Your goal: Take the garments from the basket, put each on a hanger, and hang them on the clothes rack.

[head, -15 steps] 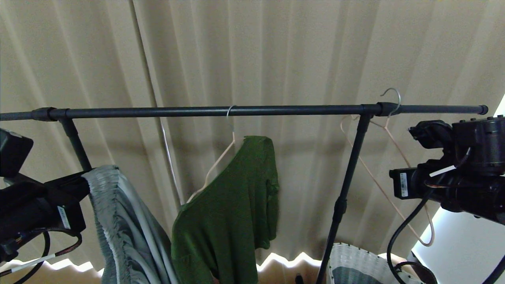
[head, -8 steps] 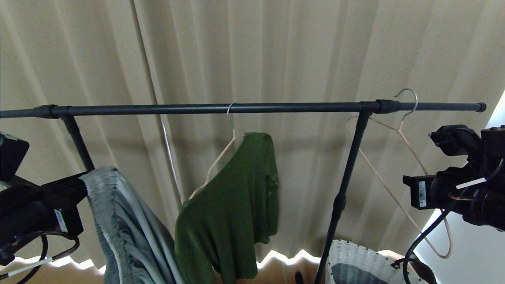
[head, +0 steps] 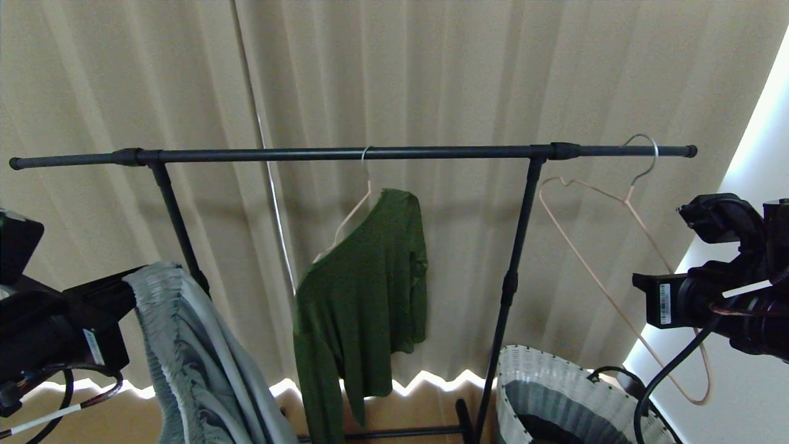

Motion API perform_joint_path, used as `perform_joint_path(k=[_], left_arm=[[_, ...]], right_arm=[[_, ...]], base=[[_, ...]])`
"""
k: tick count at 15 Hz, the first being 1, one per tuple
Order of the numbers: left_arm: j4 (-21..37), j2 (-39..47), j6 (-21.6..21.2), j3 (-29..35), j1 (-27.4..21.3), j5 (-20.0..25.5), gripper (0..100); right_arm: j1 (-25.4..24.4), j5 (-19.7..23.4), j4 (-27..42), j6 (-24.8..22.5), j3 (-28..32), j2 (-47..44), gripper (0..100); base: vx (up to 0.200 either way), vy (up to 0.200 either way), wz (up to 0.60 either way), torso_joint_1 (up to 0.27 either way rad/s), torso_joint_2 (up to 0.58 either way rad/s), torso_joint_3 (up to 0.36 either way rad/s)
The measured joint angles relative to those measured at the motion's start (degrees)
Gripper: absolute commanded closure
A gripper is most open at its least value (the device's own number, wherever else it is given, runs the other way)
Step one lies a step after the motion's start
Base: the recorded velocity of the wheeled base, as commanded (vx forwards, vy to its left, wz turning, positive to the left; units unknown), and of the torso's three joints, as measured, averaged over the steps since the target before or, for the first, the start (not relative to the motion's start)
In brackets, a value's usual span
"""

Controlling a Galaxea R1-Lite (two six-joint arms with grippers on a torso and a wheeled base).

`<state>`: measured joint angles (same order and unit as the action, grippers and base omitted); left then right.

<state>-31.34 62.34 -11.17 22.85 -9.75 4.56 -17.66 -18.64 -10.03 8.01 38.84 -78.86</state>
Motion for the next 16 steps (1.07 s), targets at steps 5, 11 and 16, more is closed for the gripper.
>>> perform_joint_path(k=[5,11,16], left_arm=[[-0.1,-0.1,0.0,-0.3,0.0,0.0,100],[0.0,-0.2,0.0,-0.6,0.1,-0.2,100],[0.0,-0.5,-0.2,-0.8,0.2,-0.3,100]], right_arm=[[-0.1,0.1,0.0,0.1,-0.6,0.2,100],[-1.0,4.8,-0.1,0.4,-1.2,1.3,100],[-1.3,5.1,-0.2,0.4,-1.8,2.1,100]], base=[[-0.040,0.000,0.00,0.001,0.00,0.000],[0.000,0.067,0.00,0.000,0.00,0.000],[0.000,0.200,0.00,0.003,0.00,0.000]])
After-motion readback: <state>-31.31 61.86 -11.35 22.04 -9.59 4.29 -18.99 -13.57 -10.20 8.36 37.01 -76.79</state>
